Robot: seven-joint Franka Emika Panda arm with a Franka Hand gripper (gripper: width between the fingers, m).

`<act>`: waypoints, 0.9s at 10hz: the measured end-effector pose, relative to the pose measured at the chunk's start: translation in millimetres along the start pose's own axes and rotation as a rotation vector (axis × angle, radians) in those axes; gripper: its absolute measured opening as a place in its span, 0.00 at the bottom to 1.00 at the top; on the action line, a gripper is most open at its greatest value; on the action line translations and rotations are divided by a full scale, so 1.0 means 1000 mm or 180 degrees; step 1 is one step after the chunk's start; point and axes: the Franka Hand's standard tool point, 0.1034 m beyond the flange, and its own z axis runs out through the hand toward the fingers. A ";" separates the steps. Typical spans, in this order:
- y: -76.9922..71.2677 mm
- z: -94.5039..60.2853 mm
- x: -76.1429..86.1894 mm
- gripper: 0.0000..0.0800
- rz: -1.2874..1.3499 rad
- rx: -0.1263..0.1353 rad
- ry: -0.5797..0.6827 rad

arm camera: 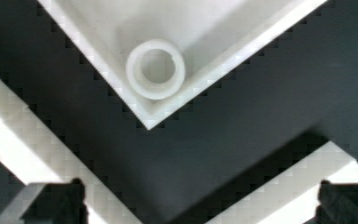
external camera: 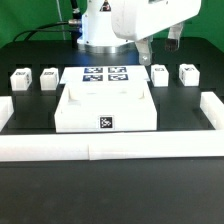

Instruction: Assemble square table

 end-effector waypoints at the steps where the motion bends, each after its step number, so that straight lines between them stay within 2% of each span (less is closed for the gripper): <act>1: 0.000 0.000 0.000 0.81 0.0000 0.0000 0.0000; 9: 0.000 0.001 0.000 0.81 0.0000 0.0003 -0.0002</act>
Offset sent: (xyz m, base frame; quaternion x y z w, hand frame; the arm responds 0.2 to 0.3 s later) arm 0.0000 0.0000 0.0000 0.0000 0.0000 0.0000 1.0000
